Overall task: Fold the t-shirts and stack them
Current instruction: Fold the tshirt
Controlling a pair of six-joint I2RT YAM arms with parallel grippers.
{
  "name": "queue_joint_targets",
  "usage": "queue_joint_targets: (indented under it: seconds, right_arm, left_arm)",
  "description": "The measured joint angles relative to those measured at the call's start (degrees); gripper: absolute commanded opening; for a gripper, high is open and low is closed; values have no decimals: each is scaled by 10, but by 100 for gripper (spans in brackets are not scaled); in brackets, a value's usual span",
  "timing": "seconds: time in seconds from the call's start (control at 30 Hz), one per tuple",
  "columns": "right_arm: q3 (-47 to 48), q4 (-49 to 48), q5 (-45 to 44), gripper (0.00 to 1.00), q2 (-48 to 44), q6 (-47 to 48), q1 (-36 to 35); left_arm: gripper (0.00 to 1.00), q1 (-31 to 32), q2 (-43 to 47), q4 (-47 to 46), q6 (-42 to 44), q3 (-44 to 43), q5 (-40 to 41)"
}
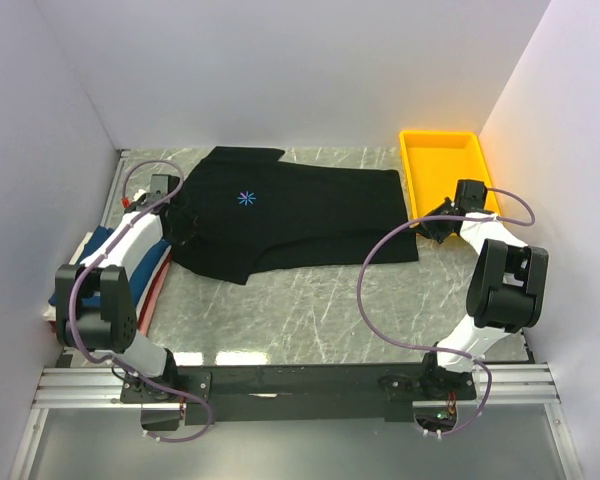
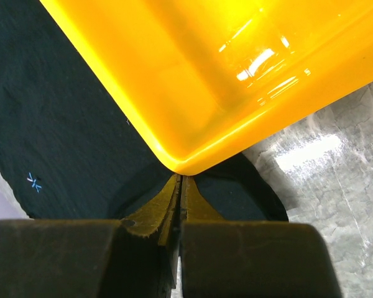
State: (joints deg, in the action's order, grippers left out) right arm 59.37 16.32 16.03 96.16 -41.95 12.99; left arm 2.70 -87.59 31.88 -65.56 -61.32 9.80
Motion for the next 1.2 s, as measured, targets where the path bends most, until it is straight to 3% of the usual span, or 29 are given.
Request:
queue_joint_targets:
  seconds: [0.33, 0.43, 0.57, 0.67, 0.9, 1.2]
  right_arm:
    - [7, 11, -4, 2, 1, 1, -4]
    - [14, 19, -4, 13, 2, 2, -7]
    - [30, 13, -5, 37, 2, 5, -16]
    - [45, 8, -7, 45, 2, 11, -24]
    - [46, 12, -30, 47, -28, 22, -66]
    - [-25, -10, -56, 47, -101, 33, -193]
  left_arm:
    - [1, 0, -17, 0, 0, -25, -5]
    - [18, 0, -22, 0, 3, -26, -6]
    - [51, -2, -23, -3, 6, -26, -9]
    - [65, -6, -22, -9, 9, -26, -10]
    - [65, -10, 34, -15, 14, -3, -9]
    - [67, 26, 107, -15, -15, 123, 29]
